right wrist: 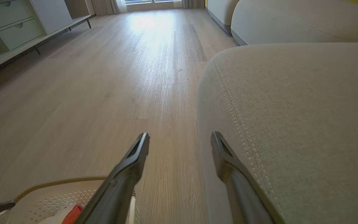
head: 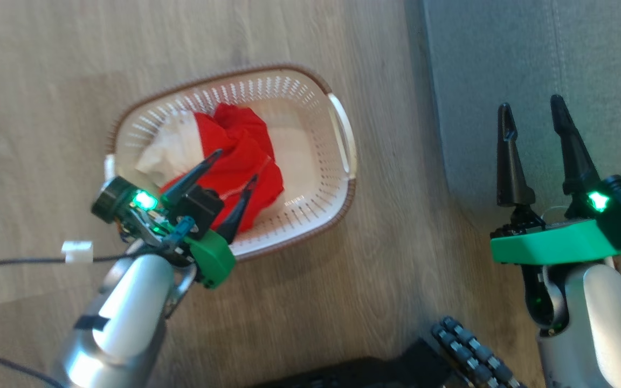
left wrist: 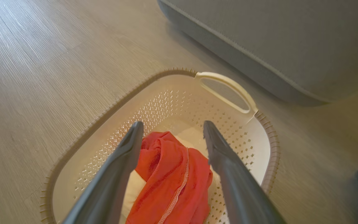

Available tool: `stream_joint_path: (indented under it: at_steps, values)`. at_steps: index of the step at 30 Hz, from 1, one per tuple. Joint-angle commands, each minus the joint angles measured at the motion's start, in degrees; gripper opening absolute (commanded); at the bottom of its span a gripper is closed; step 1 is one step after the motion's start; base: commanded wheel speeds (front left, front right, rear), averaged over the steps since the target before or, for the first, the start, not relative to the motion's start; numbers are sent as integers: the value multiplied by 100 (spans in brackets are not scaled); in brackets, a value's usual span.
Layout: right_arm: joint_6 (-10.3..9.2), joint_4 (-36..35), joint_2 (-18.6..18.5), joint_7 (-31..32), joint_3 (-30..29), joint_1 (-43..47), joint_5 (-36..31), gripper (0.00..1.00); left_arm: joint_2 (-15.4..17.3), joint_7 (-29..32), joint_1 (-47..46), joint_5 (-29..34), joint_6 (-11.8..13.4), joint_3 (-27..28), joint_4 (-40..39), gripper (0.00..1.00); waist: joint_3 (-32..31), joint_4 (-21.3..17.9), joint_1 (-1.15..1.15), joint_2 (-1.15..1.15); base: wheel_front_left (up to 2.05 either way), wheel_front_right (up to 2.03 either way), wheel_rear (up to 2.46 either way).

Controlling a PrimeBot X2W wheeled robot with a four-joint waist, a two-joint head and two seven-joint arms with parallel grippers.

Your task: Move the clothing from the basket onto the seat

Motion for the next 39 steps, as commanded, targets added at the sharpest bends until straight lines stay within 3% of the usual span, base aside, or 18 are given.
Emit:
stream_joint_path:
  at_steps: [1,11,16,25,37,38,39]
  values:
    - [0,-203,-55,-51,167,47,69,100,184,-28,-118,88,39,45,51,100,425,-319,0,0,0,0,0]
    - [0,-401,-55,-51,339,-14,440,100,742,-28,-1169,176,132,-374,1354,100,1322,-742,0,0,0,0,0]
    - [0,-470,-55,-51,331,32,545,100,801,-28,-1587,201,198,-504,1850,100,1517,-734,0,0,0,0,0]
    - [0,-568,-55,-51,670,34,483,100,845,-28,-2386,287,550,-714,3091,100,1781,-722,0,0,0,0,0]
    - [0,-631,-55,-51,554,120,435,100,600,-28,-2865,171,42,-1070,4188,100,1876,-699,0,0,0,0,0]
    - [0,-627,-55,-51,551,87,422,100,566,-28,-2871,122,-1,-1100,4212,0,1872,-677,0,0,0,0,0]
    - [0,-628,-55,-51,559,69,412,100,555,-28,-2862,100,-19,-1119,4189,0,1862,-668,0,0,0,0,0]
